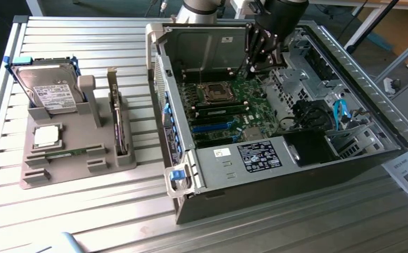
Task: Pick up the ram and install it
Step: 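Press down the ram until it locks into place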
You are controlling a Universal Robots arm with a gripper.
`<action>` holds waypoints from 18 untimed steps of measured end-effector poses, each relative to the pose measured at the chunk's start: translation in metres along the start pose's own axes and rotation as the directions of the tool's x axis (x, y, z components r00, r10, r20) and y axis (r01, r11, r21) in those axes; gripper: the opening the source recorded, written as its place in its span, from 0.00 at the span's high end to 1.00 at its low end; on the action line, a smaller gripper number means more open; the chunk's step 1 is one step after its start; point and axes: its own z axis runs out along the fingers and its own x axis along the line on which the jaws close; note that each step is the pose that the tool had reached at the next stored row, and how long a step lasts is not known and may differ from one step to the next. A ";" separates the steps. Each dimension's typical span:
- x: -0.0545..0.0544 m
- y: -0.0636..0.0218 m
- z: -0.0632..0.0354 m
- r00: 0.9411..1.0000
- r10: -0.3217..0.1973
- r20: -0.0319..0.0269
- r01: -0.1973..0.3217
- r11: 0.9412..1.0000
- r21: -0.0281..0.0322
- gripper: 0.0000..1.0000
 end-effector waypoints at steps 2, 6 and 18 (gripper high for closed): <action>0.000 0.0000 0.0000 1.000 0.026 0.000 -0.026 1.000 0.000 0.89; 0.000 0.0000 -0.0018 0.994 0.110 0.002 -0.110 0.994 0.000 0.89; 0.000 0.0001 -0.0059 0.926 0.378 0.007 -0.378 0.926 -0.002 0.89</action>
